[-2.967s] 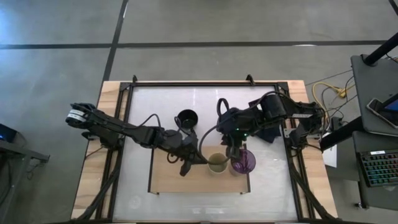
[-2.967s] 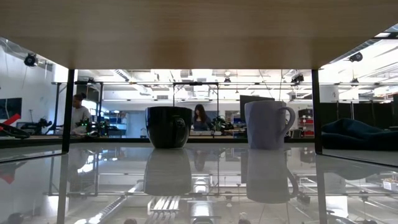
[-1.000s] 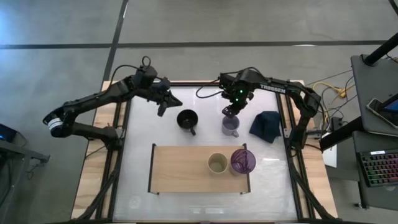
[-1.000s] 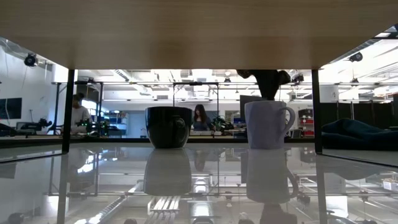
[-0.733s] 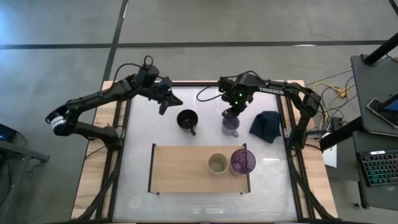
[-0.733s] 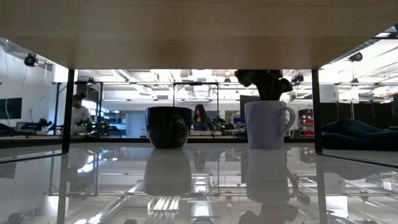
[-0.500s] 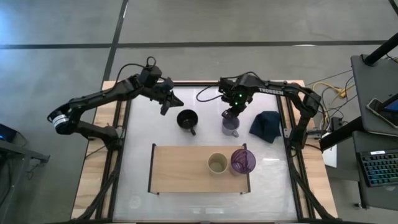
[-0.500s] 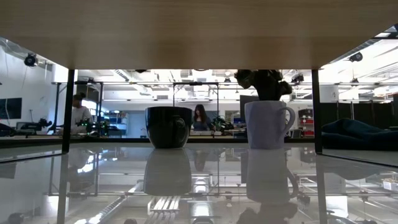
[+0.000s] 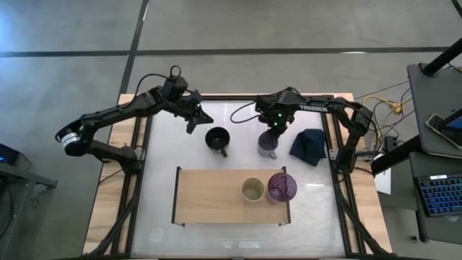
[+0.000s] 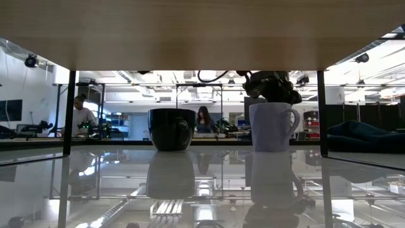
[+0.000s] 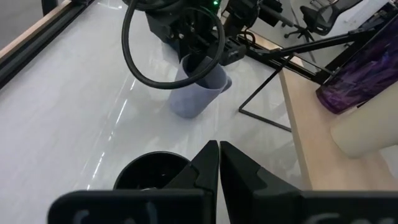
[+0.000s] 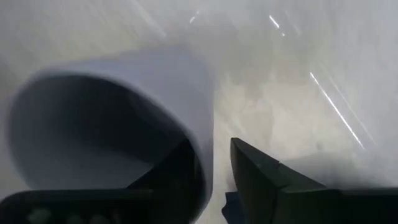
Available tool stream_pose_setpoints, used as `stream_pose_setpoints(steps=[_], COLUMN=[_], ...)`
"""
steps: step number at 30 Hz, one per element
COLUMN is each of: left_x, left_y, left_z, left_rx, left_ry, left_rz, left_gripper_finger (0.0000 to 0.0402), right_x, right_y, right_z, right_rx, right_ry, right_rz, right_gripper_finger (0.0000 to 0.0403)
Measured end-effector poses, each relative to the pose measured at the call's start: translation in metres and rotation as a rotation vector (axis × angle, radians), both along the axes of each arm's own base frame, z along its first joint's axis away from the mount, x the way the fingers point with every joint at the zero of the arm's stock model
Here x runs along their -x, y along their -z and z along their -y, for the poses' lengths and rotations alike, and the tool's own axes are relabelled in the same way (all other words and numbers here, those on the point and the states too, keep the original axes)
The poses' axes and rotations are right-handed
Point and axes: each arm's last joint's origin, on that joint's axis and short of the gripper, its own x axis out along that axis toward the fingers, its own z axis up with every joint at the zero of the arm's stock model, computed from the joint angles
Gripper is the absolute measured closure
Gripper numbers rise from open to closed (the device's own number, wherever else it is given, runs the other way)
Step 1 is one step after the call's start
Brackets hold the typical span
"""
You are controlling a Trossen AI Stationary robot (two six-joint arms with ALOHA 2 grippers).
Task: Stack small to large cups/mugs on shelf
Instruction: Move the gray mug to the middle top of the table
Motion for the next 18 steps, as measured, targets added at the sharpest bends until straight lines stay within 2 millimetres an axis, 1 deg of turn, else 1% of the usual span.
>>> stream_pose_setpoints(steps=[7,14,18], left_x=[0.0,0.0001,-0.0015], left_y=[0.0,0.0004,0.0073], left_z=[0.0,0.0,-0.0019], left_rx=[0.001,0.004,0.014], left_ry=[-0.001,-0.002,-0.025], left_rz=[0.0,-0.003,-0.051], left_gripper_finger=[0.0402,0.0402,0.0402], right_x=[-0.0087,-0.01,-0.0099], right_y=[-0.0057,-0.0063,-0.0064], right_z=[0.0047,0.0054,0.0053], right_rx=[0.046,0.049,0.048], right_ry=[-0.004,0.001,0.001], right_rz=[0.077,0.088,0.086], right_gripper_finger=[0.0381,0.0386,0.0387])
